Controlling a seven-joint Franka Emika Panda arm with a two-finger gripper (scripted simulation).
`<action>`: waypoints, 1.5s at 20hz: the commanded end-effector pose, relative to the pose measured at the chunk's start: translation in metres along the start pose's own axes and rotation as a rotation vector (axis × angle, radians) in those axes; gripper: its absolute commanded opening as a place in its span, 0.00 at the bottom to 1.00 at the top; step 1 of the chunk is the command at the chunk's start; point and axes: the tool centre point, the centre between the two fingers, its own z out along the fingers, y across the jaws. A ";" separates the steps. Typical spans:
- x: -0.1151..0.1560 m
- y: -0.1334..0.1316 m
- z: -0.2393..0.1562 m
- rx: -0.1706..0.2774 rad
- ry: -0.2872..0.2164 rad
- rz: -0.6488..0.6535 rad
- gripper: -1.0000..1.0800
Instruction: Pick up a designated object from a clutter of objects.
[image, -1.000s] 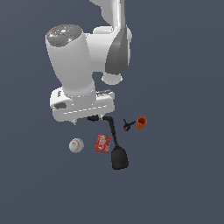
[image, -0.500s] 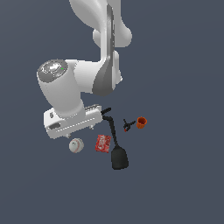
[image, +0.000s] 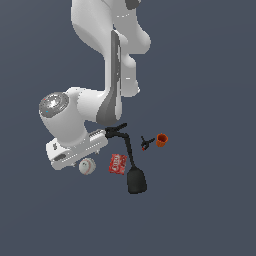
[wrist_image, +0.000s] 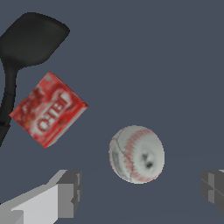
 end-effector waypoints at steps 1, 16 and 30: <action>-0.003 0.005 0.010 0.000 -0.001 -0.028 0.96; -0.008 0.012 0.034 0.001 -0.003 -0.063 0.96; -0.009 0.012 0.074 0.000 -0.003 -0.066 0.00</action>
